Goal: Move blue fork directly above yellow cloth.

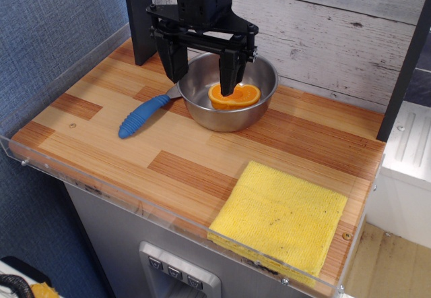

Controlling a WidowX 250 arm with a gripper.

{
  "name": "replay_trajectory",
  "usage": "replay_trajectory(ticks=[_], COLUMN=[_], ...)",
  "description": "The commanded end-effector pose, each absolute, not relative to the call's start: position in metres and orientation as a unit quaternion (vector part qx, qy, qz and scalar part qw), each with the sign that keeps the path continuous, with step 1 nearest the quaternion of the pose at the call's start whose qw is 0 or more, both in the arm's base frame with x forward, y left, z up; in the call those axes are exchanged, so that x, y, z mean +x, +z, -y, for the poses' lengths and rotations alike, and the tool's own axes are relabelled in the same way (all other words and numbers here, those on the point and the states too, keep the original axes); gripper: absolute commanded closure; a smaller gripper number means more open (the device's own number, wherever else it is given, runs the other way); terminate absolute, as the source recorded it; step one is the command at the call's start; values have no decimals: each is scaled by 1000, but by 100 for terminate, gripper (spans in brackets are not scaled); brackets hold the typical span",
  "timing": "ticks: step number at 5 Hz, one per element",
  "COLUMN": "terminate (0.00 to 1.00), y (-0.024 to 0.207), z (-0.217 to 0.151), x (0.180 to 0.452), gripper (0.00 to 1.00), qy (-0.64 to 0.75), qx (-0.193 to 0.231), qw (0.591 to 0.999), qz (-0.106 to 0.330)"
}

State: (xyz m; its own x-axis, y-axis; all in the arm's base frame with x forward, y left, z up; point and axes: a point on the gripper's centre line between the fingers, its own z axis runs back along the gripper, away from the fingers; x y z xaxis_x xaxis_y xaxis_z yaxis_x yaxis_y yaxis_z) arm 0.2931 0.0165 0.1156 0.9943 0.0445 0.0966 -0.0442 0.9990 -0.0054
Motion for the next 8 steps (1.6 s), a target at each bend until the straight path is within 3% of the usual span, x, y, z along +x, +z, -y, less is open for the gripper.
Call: replay_trajectory(ticks=[1,3,5,8], terminate=[0,0,0,0], y=[116,113,95,67], z=[-16,-58,-105,-142], x=[293,295,300,306], gripper=[0,0,0,0], qy=[22,26,-15,-1], qx=[-2,-10,15,36], qw=[999,998,998,998], qz=[48,60,59,45])
